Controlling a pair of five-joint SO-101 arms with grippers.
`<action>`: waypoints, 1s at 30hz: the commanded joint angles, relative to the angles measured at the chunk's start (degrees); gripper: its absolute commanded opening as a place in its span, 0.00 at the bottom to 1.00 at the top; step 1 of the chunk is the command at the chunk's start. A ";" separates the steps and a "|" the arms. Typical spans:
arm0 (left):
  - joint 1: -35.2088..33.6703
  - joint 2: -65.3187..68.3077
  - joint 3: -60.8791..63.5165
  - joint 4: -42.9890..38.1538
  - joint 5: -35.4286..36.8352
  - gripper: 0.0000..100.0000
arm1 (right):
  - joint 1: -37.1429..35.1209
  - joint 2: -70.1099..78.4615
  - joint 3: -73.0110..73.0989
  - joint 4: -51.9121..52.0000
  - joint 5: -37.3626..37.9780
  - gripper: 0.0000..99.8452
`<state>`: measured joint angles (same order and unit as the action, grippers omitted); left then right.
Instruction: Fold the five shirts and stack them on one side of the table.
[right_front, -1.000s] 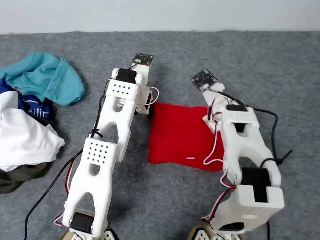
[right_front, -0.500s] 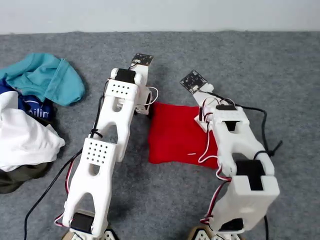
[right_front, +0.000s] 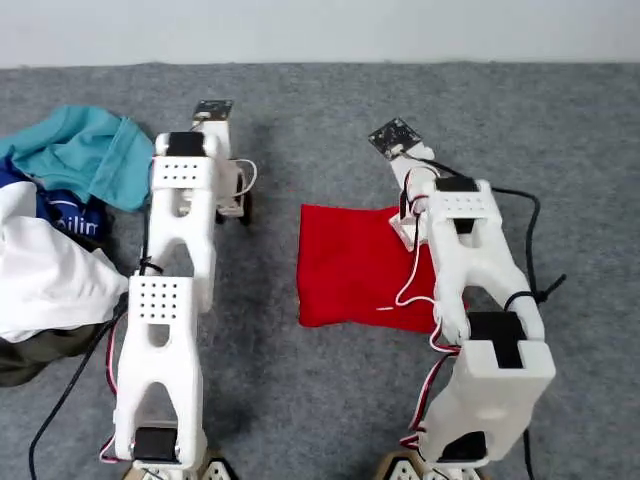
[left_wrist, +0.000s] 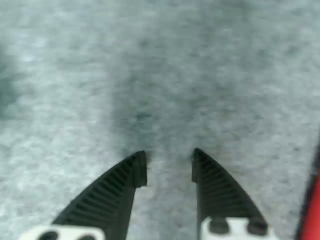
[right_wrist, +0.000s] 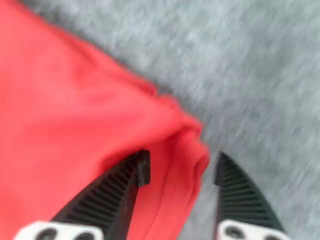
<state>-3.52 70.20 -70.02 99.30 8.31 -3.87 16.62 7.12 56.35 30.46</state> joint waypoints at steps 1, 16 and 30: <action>-4.48 -0.44 0.48 1.32 0.00 0.12 | -0.48 -3.65 -6.07 15.25 -4.13 0.30; -4.57 -0.62 1.36 1.32 0.00 0.12 | -0.57 11.21 -8.88 19.47 -5.36 0.33; -4.48 -0.62 1.36 1.32 0.00 0.12 | -2.51 13.76 -12.84 11.56 -8.88 0.33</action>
<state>-4.13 70.11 -69.49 99.30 8.40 -5.36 30.51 -3.34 70.86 22.55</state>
